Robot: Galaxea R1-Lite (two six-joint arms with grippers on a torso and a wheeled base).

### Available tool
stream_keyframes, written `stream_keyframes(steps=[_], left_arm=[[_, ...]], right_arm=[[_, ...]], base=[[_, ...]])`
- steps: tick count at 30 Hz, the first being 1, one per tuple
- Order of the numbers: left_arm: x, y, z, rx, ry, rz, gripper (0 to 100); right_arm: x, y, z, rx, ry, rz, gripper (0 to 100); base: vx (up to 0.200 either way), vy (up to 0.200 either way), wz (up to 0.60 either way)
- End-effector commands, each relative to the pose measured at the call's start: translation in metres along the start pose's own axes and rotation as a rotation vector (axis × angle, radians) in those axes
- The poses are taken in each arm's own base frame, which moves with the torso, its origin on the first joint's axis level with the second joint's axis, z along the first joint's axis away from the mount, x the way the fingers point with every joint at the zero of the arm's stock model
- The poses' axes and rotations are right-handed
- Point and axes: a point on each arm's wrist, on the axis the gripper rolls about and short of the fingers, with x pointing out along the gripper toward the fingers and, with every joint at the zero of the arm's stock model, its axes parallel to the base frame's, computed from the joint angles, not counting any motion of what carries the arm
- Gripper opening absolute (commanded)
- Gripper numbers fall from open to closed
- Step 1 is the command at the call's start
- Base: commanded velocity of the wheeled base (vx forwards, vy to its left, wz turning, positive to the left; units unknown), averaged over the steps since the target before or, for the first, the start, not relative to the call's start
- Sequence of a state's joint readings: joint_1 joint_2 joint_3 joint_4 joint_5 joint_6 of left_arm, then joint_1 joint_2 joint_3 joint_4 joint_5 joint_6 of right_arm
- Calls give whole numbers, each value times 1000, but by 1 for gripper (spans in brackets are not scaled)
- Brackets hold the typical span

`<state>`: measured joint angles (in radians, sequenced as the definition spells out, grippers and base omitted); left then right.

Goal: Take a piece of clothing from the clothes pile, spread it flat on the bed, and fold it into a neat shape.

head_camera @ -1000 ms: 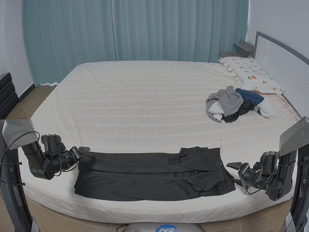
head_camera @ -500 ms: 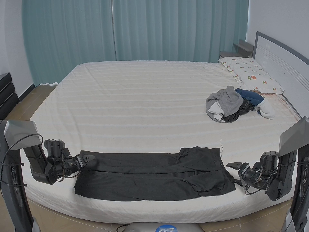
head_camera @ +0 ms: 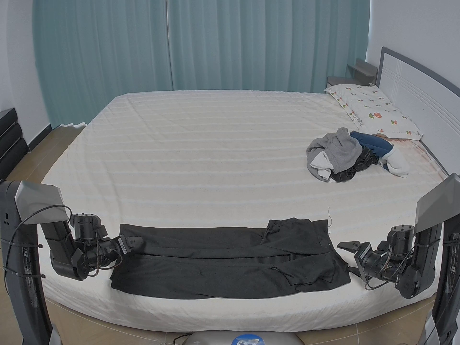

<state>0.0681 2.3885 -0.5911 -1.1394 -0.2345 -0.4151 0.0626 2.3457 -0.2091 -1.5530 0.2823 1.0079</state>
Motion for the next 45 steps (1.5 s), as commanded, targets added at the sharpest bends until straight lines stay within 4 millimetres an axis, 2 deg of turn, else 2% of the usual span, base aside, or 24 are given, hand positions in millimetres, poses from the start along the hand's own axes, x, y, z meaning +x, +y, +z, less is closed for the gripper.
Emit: stream_keyframes(steps=[1,5,16,17,31,45], left_arm=[[0,0,-5,-3,17,3,100],[-5,-3,-9,3,32,-1,100],[-5,-6,-13,16,38,-9,100],[-5,-6,-13,16,32,-12,0],[-12,-8,-13,27,-6,-31,0],[-21,-4,-1,11,-45,-22,0]], right_arm=[[0,1,0,-3,-3,8,100],[0,1,0,-3,-3,8,100],[0,1,0,-3,-3,8,100],[0,1,0,-3,-3,8,100],[0,0,0,-2,-2,6,100],[0,0,0,-2,-2,6,100]], base=[[0,0,0],[0,0,0],[0,0,0],[0,0,0],[0,0,0],[0,0,0]])
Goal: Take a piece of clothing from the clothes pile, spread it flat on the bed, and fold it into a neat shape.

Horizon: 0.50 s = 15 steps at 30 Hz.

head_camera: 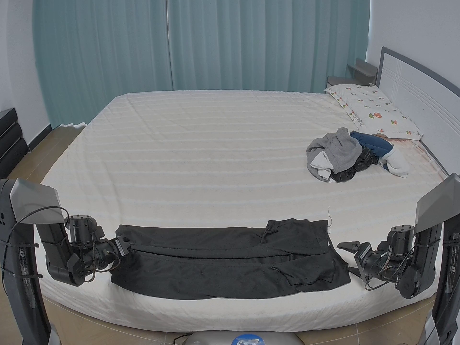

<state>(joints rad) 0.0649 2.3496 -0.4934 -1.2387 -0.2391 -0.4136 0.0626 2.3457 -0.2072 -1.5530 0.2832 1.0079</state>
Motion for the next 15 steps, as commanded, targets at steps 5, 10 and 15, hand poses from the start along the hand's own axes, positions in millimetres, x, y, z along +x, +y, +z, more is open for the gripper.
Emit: stream_keyframes(steps=[5,10,15], left_arm=[[-5,4,8,-10,-27,6,0],[-12,8,19,-26,-37,19,0],[-15,17,32,-48,-64,28,0]], right_arm=[[0,1,1,-4,-5,10,100],[0,1,1,-4,-5,10,100],[0,1,1,-4,-5,10,100]], base=[[0,0,0],[0,0,0],[0,0,0]])
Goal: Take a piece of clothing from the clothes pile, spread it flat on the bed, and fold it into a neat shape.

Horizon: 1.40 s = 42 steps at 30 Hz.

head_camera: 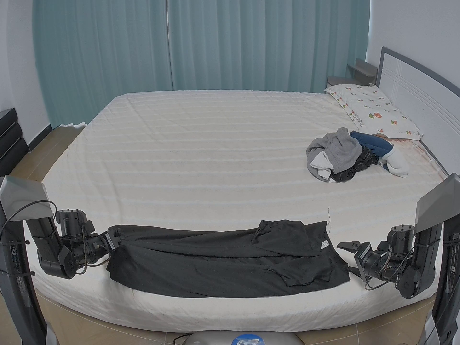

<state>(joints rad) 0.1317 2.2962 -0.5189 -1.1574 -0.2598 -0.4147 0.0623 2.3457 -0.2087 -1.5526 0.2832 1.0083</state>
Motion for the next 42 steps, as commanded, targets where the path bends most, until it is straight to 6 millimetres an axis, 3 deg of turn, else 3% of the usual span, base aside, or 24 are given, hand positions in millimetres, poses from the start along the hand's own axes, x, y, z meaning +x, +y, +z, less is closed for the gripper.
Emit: stream_keyframes(steps=[1,19,35,42], left_arm=[[-5,5,14,-10,-46,-1,0],[-21,41,63,-135,-62,29,0],[-12,28,53,-167,-17,4,0],[-12,28,52,-167,-15,4,0]], right_arm=[[0,1,0,-2,-5,9,100],[0,1,0,-4,-6,8,100],[0,0,0,-13,-2,5,100],[0,0,0,-15,-2,5,100]], base=[[0,0,0],[0,0,0],[0,0,0],[-171,0,0]])
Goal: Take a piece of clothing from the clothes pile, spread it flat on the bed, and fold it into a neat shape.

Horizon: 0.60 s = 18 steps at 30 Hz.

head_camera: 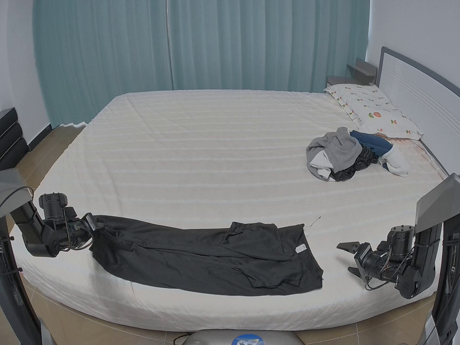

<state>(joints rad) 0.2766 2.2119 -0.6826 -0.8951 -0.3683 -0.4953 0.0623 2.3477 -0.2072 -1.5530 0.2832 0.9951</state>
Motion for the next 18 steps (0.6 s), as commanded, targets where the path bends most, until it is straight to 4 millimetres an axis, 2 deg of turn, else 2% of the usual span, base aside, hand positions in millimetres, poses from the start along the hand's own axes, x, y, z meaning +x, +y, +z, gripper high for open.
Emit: stream_keyframes(steps=[1,8,14,18], left_arm=[[0,0,-1,0,1,0,0],[2,-3,-2,-16,2,-9,0],[5,-22,-6,-59,11,-42,0],[4,-29,-6,-82,4,-49,0]], right_arm=[[0,1,0,-2,-4,8,100],[0,0,0,-2,-4,6,100],[1,0,0,-2,-4,5,100],[1,0,0,-2,-2,5,100]], base=[[0,0,0],[0,0,0],[0,0,0],[0,-200,0]])
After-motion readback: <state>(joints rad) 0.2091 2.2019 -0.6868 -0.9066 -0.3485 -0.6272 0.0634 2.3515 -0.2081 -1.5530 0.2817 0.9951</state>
